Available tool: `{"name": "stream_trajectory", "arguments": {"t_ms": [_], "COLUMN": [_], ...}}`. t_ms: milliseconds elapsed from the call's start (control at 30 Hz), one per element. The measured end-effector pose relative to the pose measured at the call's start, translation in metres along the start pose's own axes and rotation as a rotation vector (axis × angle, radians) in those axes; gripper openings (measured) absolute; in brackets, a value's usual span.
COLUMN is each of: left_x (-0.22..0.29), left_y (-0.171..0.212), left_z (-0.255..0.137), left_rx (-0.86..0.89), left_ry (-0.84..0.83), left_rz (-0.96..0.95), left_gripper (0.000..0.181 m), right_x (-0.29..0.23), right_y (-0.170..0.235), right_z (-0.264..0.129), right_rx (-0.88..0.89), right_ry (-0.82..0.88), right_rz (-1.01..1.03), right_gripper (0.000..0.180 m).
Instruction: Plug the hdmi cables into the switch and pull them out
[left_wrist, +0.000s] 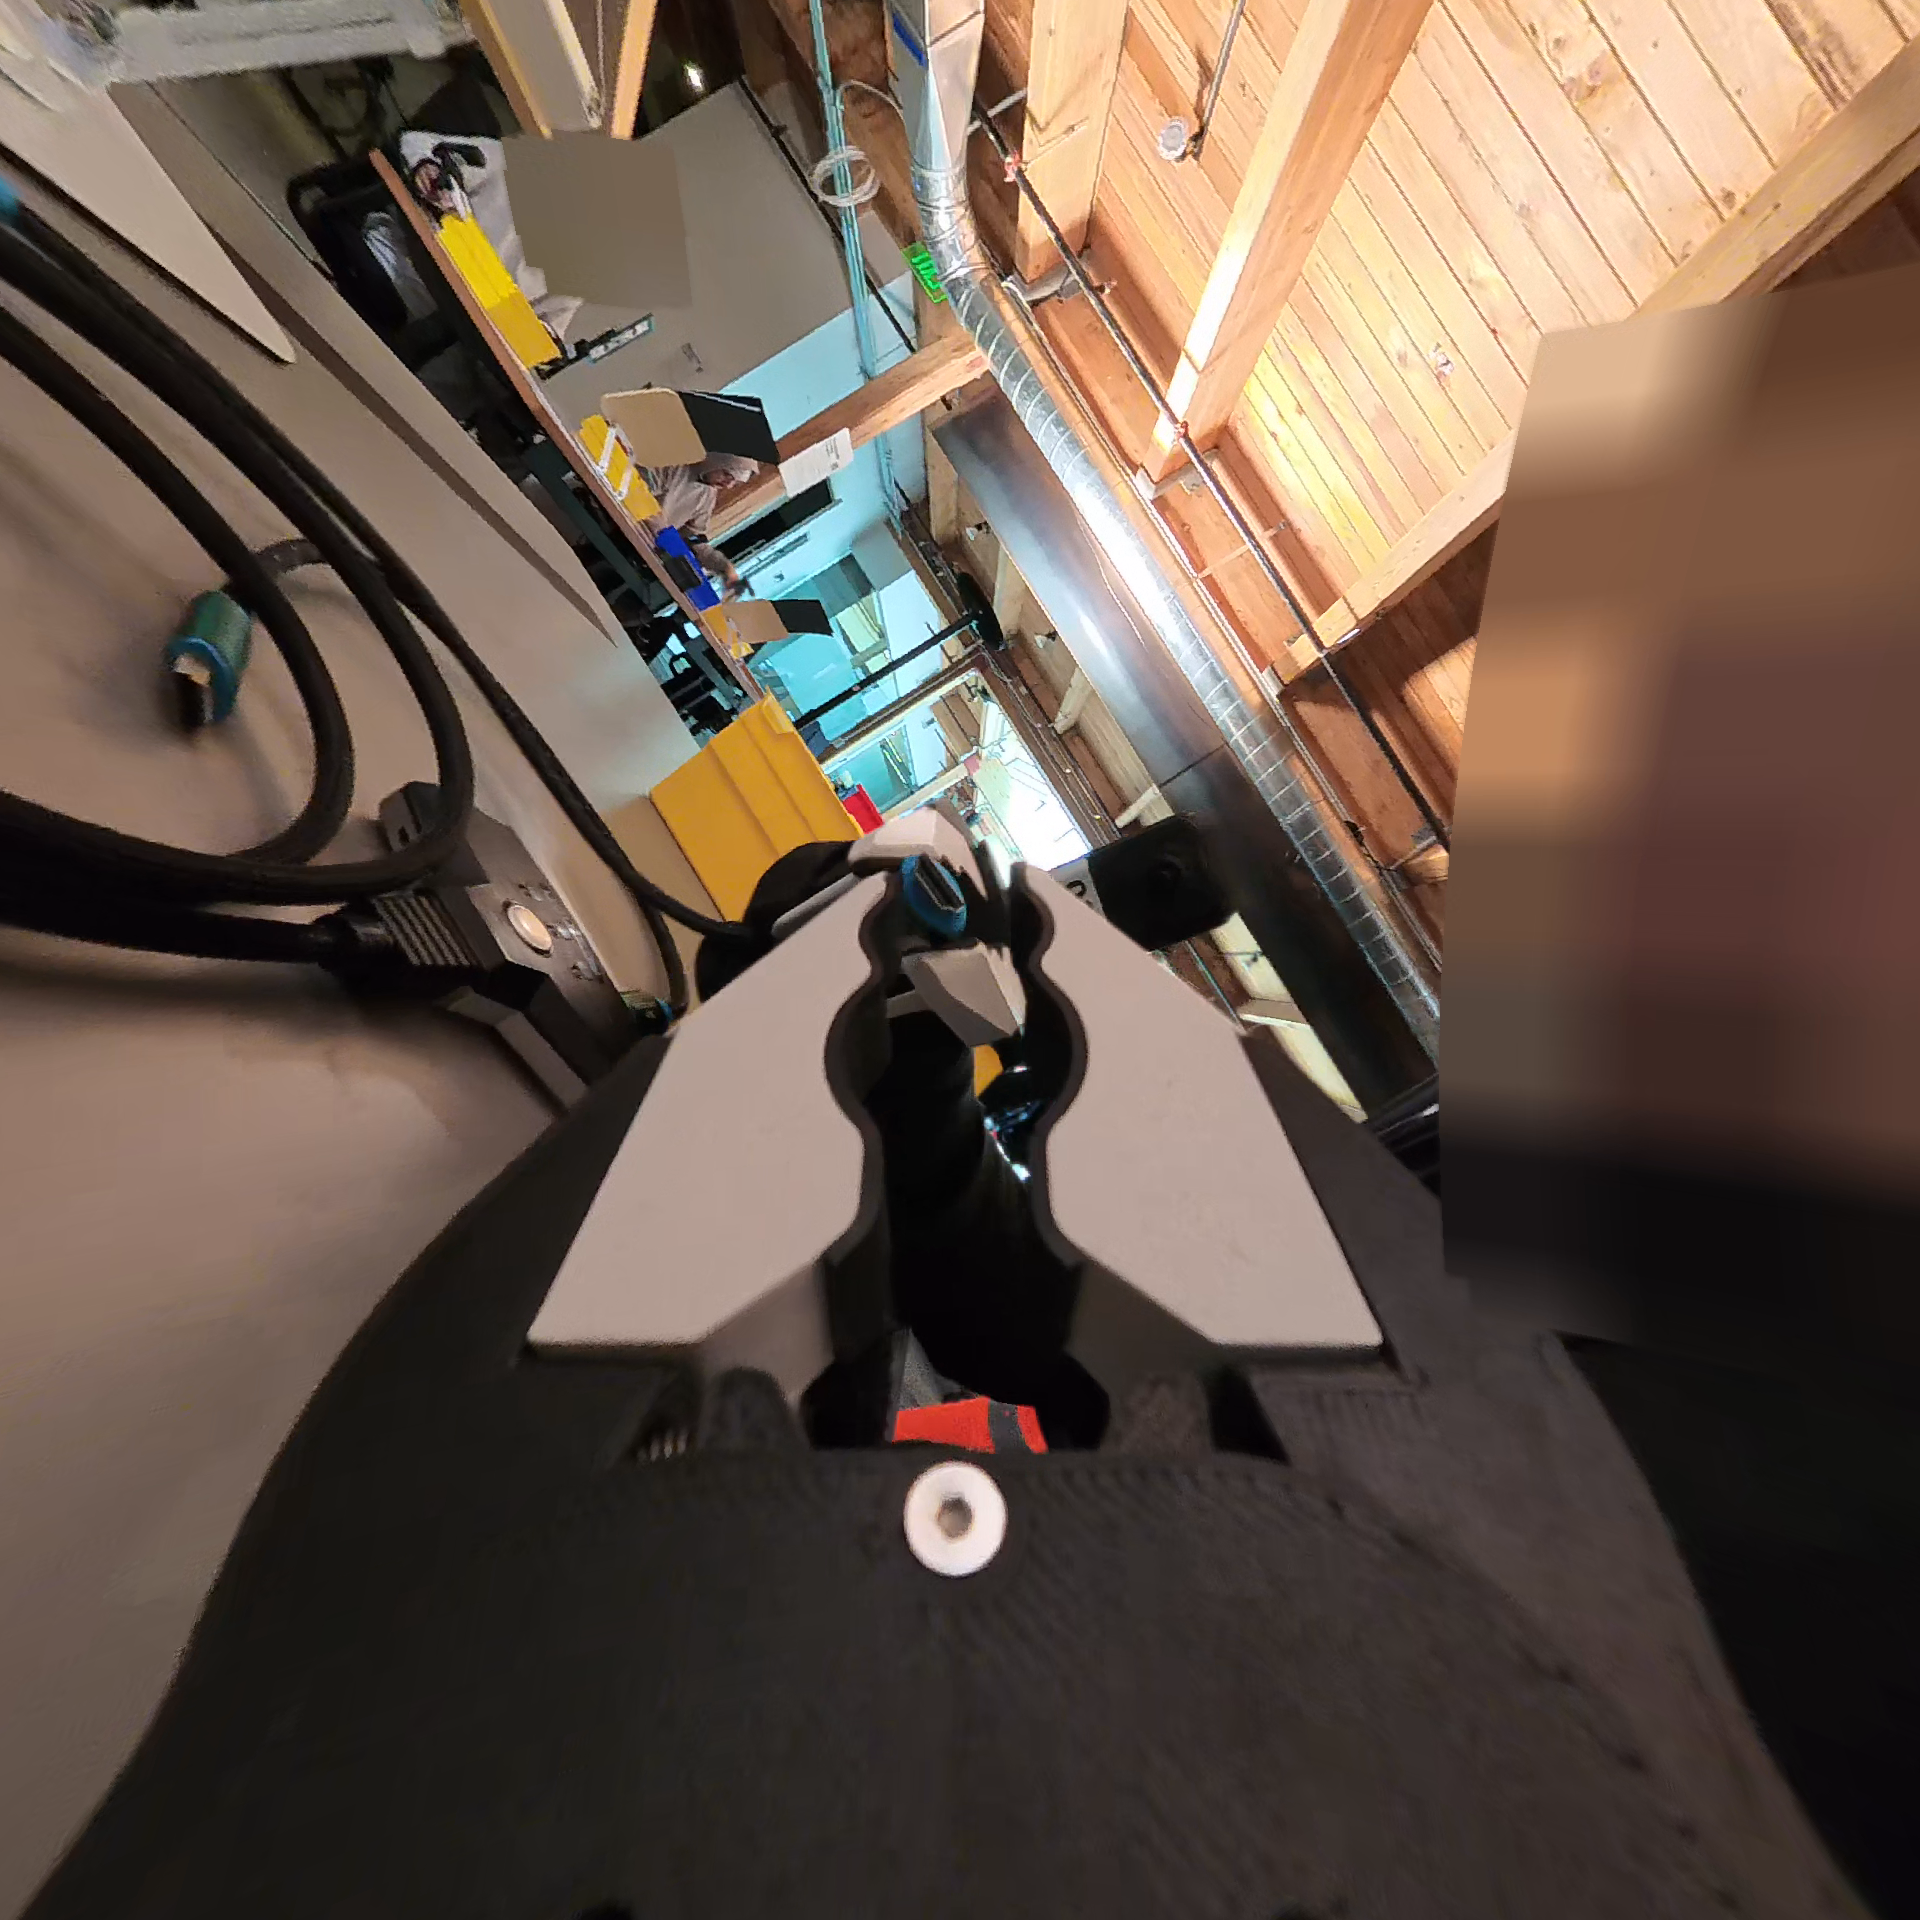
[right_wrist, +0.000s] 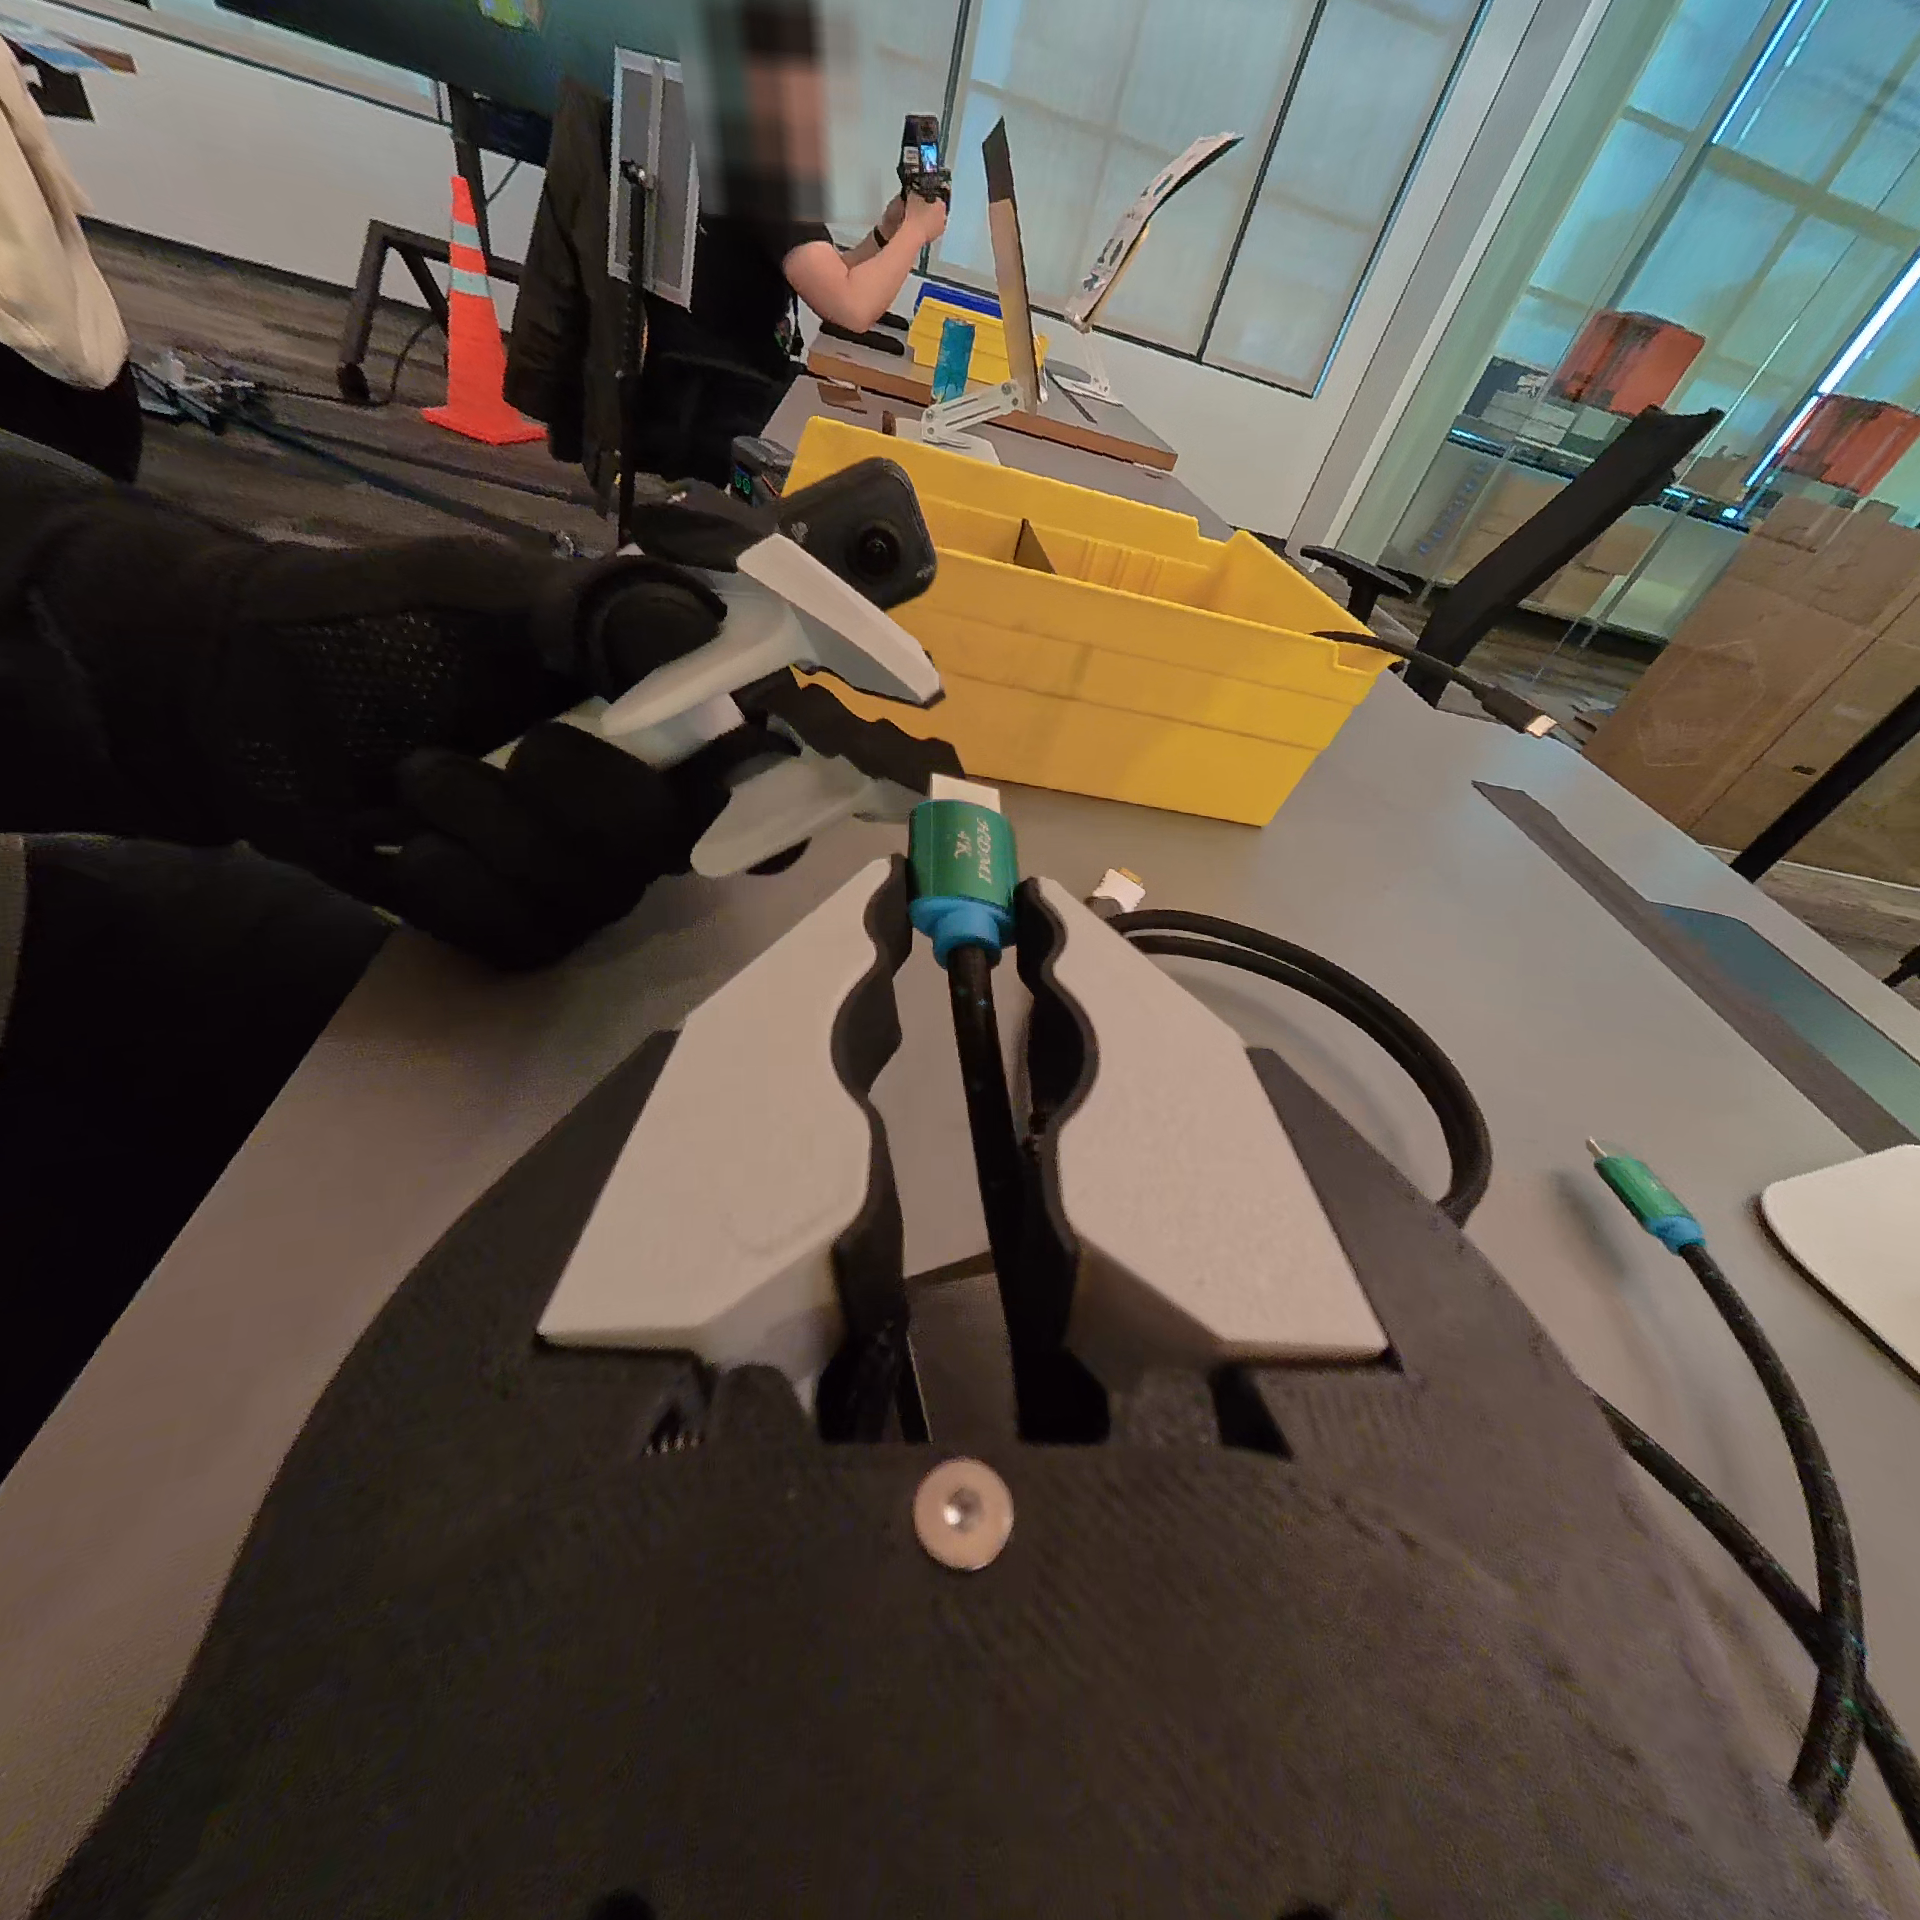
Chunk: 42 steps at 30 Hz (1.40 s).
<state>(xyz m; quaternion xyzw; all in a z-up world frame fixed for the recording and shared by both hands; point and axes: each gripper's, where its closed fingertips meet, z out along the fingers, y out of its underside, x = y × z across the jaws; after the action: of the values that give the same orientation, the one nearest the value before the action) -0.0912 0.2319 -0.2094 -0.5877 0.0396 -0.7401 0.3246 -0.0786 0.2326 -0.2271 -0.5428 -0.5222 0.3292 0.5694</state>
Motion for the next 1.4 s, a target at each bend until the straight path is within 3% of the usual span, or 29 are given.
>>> {"name": "stream_trajectory", "arguments": {"t_ms": [367, 533, 900, 1167, 1400], "left_x": [-0.005, -0.003, 0.002, -0.01, -0.004], "left_y": [0.017, 0.017, 0.017, 0.019, 0.028], "left_z": [0.012, 0.013, 0.012, 0.005, 0.008], "left_rx": [-0.109, -0.11, -0.103, -0.137, -0.176], "left_ry": [-0.041, -0.017, 0.003, -0.08, -0.044], "left_rz": [0.014, 0.014, 0.035, -0.001, -0.027], "left_gripper": [0.027, 0.0, 0.0, 0.034, 0.011], "right_x": [-0.014, -0.018, -0.021, -0.016, -0.016], "right_y": [0.005, 0.004, 0.004, 0.006, 0.009], "right_z": [0.001, -0.001, 0.001, 0.0, 0.001], "right_rx": [-0.067, -0.053, -0.046, -0.052, -0.062], "right_ry": [-0.027, -0.055, -0.069, -0.05, -0.046], "right_rz": [-0.152, -0.152, -0.127, -0.117, -0.121], "right_gripper": [0.017, 0.018, 0.017, 0.017, 0.017]}}
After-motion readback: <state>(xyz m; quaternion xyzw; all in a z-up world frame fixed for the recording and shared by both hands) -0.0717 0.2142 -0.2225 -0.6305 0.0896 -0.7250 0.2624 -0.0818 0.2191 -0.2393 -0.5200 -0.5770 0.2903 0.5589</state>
